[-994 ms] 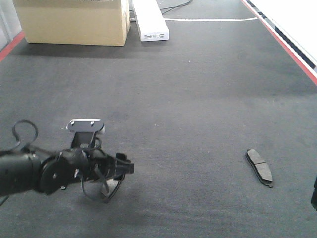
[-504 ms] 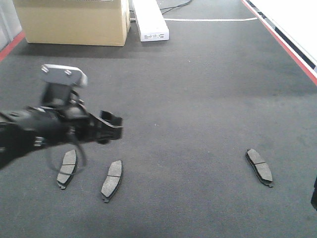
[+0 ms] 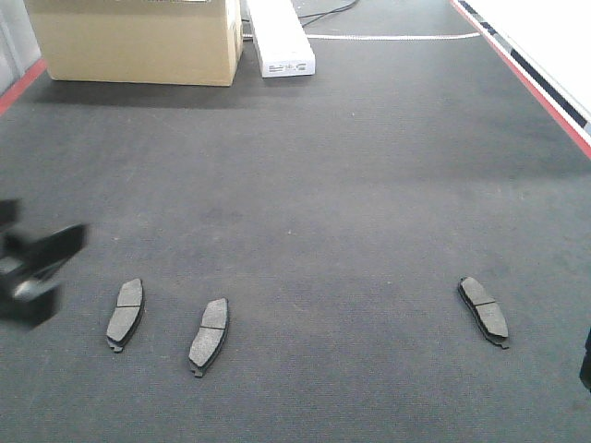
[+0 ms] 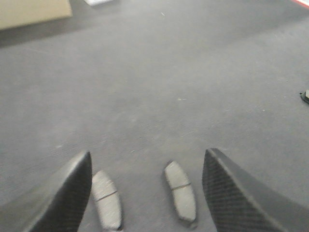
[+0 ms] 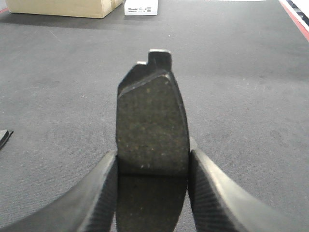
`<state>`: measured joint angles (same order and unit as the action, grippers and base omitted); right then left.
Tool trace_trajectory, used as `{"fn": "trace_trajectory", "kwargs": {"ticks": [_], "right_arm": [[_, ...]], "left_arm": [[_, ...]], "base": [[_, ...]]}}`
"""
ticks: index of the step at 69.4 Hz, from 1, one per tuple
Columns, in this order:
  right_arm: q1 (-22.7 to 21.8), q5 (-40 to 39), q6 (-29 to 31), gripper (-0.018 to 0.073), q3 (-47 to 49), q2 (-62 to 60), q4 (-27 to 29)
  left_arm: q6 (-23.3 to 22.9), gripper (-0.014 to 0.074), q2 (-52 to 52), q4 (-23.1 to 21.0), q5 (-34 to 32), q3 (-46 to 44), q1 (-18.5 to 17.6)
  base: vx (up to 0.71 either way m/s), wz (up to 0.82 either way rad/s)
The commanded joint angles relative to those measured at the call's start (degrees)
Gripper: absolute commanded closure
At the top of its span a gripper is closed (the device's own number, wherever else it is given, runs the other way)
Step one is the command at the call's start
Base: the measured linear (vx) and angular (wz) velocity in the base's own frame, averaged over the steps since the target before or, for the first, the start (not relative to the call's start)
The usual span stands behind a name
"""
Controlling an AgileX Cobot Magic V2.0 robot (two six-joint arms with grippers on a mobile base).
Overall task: Move and align brake pads A on conveyor
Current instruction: 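Raise the empty left gripper away from the belt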
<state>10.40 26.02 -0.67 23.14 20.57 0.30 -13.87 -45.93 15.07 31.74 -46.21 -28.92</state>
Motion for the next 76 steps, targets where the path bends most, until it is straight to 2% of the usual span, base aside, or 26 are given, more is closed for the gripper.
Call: {"fn": "trace_trajectory", "kwargs": {"ticks": [1,16,30,76], "right_arm": [[-0.2,-5.5,0.7,0.0563,1.8,0.3,-0.3],[-0.2,-5.5,0.7,0.0563,1.8,0.3,-0.3],[-0.2,-5.5,0.7,0.0563,1.8,0.3,-0.3],[-0.2,-5.5,0.7,0.0563,1.8,0.3,-0.3]], "left_arm": [[-0.7,0.0136,7.2,1.3,-2.4,2.5,0.0],[-0.6,0.0136,22.4,2.6,-2.4,11.3,0.0],[-0.6,0.0136,31.0,4.4,-2.4,16.9,0.0],[-0.6,0.0136,32.7,4.3,-2.4,19.0,0.0]], "base": [[0.0,0.0],[0.0,0.0],[0.0,0.0],[0.0,0.0]]}}
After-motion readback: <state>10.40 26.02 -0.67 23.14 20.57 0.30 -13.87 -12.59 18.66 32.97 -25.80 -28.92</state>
